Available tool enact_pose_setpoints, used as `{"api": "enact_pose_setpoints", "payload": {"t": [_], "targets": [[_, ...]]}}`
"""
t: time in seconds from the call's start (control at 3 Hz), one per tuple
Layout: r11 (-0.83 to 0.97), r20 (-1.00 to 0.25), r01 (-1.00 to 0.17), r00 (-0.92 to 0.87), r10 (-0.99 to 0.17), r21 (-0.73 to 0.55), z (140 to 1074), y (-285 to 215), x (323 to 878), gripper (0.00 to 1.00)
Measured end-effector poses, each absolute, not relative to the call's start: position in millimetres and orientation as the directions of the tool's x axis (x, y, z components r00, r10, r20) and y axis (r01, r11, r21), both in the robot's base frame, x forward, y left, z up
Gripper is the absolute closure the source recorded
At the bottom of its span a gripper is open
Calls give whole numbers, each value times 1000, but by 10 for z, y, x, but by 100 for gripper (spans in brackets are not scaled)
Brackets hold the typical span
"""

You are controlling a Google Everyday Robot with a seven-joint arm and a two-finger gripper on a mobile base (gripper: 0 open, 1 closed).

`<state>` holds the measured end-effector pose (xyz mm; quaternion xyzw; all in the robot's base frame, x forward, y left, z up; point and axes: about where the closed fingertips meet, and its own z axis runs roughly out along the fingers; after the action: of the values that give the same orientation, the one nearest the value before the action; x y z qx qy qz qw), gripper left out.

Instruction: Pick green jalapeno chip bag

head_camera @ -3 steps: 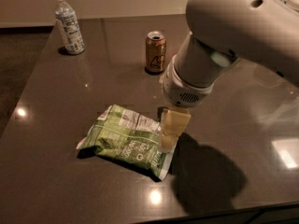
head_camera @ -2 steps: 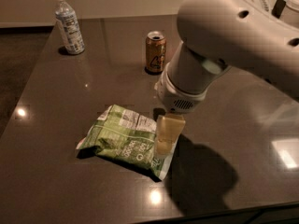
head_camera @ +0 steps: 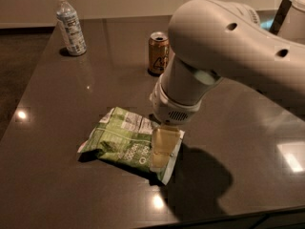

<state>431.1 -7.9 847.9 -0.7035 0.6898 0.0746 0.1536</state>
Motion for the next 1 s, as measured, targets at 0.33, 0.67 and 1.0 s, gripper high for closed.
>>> {"api": "enact_pose_setpoints", "payload": {"t": [0.33,0.67,1.0], "targets": [[-28,-309,-995,57,-949,-98,8438,4,4236,0],[-41,-299,-995,66,-952,-88,8415,46,4201,17],[-48,-292,-996,70,-954,-80,8392,63,4186,40]]}}
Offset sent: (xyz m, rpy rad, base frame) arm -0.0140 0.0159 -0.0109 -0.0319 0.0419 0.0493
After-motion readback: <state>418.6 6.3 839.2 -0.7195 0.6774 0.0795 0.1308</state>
